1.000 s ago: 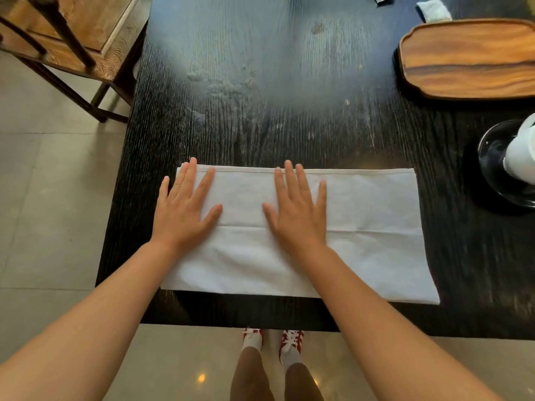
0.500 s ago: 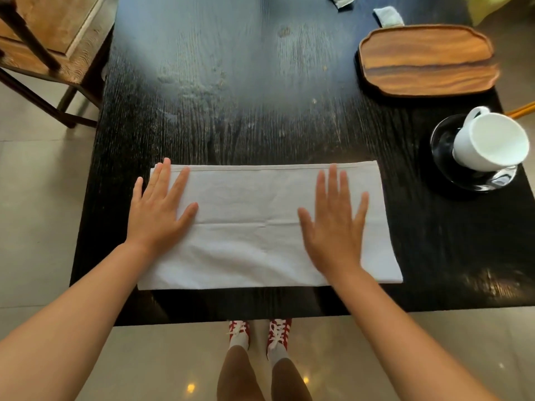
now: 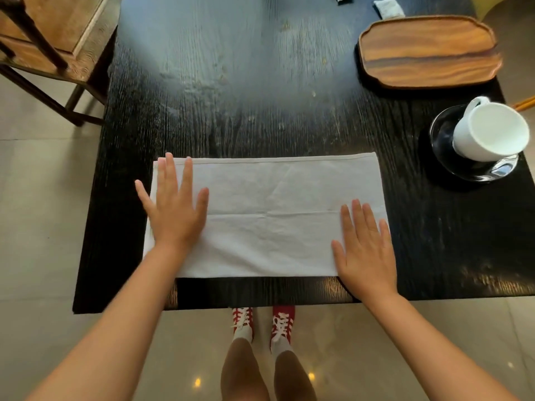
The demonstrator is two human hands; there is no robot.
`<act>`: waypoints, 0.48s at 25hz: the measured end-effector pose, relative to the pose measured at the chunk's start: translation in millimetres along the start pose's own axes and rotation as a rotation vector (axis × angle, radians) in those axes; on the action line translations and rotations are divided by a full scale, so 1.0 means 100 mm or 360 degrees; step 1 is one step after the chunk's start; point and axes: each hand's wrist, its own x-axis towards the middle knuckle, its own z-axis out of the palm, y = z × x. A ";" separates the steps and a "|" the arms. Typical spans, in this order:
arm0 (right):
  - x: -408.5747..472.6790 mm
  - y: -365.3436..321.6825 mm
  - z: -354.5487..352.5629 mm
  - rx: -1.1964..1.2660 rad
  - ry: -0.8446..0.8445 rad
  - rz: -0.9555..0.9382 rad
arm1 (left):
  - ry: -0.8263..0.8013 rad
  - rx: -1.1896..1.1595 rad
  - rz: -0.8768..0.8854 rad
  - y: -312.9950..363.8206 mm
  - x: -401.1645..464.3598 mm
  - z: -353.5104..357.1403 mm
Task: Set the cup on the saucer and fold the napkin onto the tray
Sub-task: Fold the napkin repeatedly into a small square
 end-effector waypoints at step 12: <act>-0.01 0.02 -0.01 0.0035 0.0055 -0.0039 | -0.0227 0.0075 0.0317 -0.35 -0.80 0.20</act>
